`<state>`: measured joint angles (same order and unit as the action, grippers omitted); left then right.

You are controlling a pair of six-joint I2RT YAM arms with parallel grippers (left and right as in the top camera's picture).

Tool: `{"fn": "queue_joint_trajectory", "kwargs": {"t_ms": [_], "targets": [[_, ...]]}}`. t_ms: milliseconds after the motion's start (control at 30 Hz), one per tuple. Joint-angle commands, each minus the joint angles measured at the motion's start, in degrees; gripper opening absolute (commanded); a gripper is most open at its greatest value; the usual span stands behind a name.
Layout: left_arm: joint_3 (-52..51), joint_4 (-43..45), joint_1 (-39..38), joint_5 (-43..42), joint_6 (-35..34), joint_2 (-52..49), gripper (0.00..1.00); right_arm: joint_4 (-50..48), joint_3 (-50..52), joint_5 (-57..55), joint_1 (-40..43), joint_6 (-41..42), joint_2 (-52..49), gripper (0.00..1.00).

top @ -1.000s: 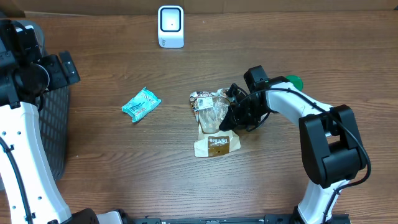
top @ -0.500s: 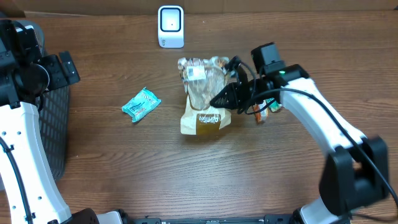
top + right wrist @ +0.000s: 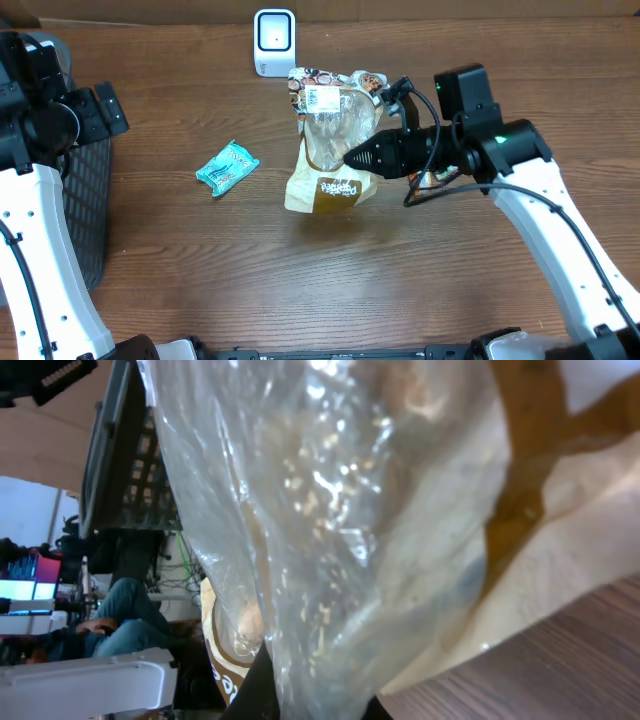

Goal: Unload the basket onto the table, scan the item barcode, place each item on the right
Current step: 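Lift the snack bag and carry it toward the scanner, then hold the snack bag in front of the scanner window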

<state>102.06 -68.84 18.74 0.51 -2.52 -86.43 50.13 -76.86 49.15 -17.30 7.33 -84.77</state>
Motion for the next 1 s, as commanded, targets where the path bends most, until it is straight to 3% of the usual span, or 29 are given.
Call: {"fn": "queue_joint_trajectory", "kwargs": {"t_ms": [0,133,267,467,600,800,967], "targets": [[1.2,0.0,0.0,0.1,1.3,-0.1,1.00,-0.1,-1.4,-0.1,-0.1,3.4,2.8,0.04],[1.2,0.0,0.0,0.1,1.3,-0.1,1.00,1.1,-3.2,-7.0,-1.2,8.1,1.6,0.04],[1.2,0.0,0.0,0.1,1.3,-0.1,1.00,8.0,-10.8,-14.1,-3.3,7.6,-2.9,0.04],[1.2,0.0,0.0,0.1,1.3,-0.1,1.00,24.7,-39.8,-32.3,-7.6,4.6,-17.7,0.04],[1.2,0.1,0.0,0.1,1.3,-0.1,0.99,28.4,-54.5,-45.4,-9.3,3.5,-26.2,0.04],[1.2,0.0,0.0,0.0,1.3,-0.1,0.99,15.7,-56.6,-71.7,-13.4,-2.5,-33.8,0.04],[1.2,0.0,0.0,0.1,1.3,-0.1,0.99,2.6,-56.2,-83.3,-15.9,-16.6,-40.1,0.04]]}}
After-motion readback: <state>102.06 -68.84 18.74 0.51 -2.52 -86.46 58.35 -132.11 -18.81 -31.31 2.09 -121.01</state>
